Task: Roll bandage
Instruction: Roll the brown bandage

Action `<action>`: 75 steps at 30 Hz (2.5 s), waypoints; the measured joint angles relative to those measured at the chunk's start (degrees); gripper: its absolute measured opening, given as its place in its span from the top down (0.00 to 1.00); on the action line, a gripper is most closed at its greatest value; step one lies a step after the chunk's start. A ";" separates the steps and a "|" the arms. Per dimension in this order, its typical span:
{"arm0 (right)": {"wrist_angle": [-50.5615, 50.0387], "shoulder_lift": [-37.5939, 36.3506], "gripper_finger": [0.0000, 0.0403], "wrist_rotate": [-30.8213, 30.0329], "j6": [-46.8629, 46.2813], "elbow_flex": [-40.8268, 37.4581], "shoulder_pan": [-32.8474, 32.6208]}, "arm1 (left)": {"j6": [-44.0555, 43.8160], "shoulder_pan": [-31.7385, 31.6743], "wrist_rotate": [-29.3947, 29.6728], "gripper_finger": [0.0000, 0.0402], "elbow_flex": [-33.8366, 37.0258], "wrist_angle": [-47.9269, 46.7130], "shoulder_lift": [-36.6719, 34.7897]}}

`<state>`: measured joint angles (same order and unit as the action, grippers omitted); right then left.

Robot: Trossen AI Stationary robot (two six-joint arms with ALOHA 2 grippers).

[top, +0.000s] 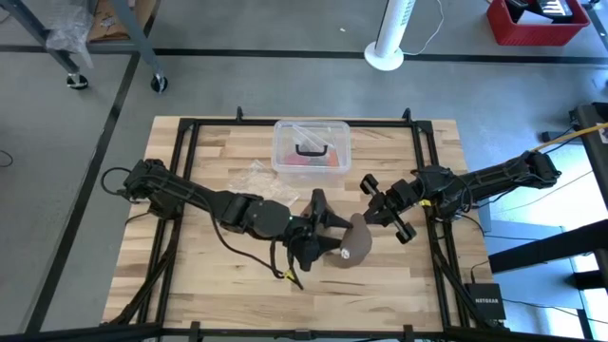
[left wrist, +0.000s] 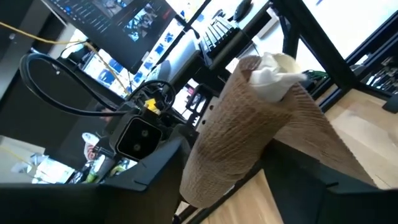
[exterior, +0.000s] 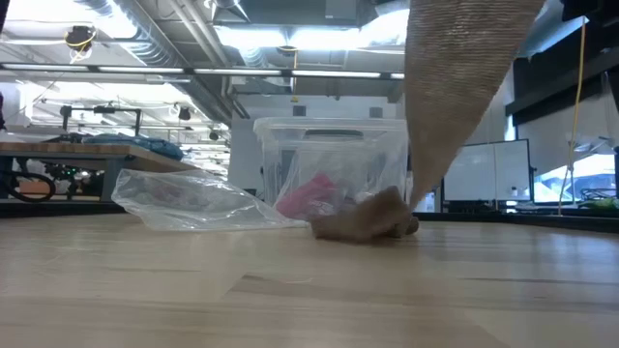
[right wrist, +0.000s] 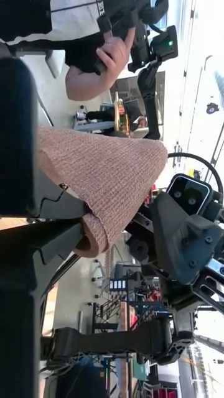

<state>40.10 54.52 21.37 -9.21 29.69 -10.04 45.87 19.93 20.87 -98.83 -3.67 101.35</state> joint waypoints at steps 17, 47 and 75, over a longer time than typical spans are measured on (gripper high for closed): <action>0.20 0.17 0.95 0.17 0.00 0.00 -0.07 | 4.08 -0.53 -3.76 0.84 0.00 1.24 1.26; -62.81 -3.76 0.53 -27.13 21.58 29.35 -5.00 | -37.22 -10.41 22.66 0.89 -0.07 -25.84 1.02; -62.80 19.96 0.53 -51.49 31.69 38.36 -8.69 | -39.06 -11.69 14.25 0.86 -0.59 -32.59 1.85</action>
<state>-22.70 74.49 -30.12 22.48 68.05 -18.74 6.80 8.24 35.11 -99.42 -36.26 103.20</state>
